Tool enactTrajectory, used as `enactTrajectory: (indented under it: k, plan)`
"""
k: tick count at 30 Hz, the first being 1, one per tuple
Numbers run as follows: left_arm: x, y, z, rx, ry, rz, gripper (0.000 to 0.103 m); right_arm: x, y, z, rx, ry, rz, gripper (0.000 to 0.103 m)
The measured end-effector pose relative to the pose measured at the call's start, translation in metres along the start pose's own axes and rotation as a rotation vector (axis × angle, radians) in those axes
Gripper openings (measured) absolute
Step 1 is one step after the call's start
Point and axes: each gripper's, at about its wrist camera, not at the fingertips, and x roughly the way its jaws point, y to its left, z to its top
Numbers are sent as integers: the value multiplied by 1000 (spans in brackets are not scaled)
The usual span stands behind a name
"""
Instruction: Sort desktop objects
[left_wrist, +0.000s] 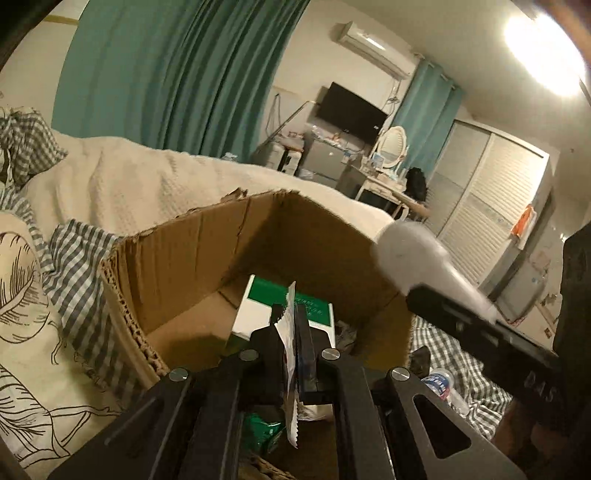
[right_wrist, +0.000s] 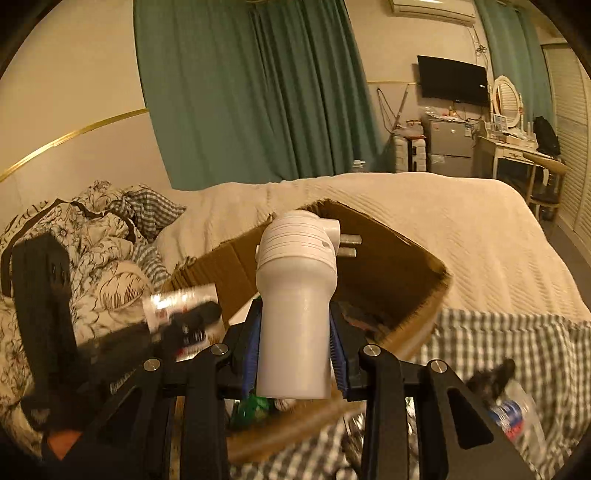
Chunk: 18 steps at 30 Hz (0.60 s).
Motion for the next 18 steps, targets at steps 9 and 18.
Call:
enactTrajectory:
  k: [9, 18]
  plan:
    - [-25, -28, -6, 60, -75, -4, 89, -72, -24, -13, 66, -77, -88, 59]
    - [-36, -105, -60, 59, 48, -231, 103, -192, -82, -91, 178, -42, -421, 66]
